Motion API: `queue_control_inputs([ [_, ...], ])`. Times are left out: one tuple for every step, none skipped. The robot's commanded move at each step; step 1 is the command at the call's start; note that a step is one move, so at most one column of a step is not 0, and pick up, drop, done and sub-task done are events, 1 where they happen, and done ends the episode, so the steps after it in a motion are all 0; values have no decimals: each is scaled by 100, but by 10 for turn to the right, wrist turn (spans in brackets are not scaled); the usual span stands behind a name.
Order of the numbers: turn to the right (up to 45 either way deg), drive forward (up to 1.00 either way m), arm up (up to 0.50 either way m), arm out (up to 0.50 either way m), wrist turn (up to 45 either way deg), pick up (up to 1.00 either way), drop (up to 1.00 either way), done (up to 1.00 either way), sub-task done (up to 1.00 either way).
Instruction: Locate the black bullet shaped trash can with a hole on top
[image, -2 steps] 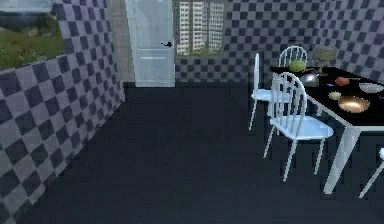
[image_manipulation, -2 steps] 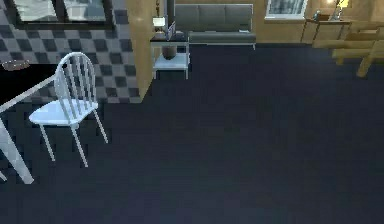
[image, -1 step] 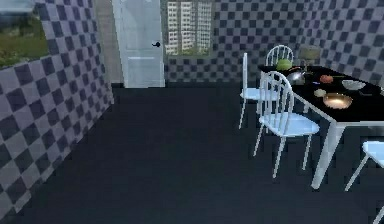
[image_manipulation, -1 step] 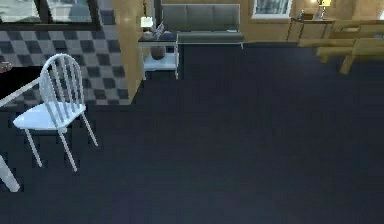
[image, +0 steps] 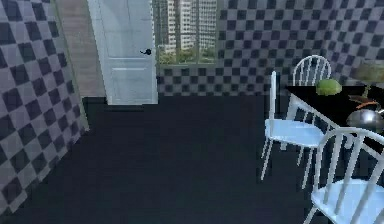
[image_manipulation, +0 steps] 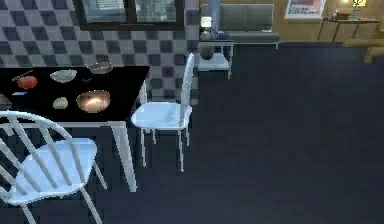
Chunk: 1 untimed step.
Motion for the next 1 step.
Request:
queue_control_inputs([
  [0, 100, 0, 0, 0, 0, 0, 0, 0],
])
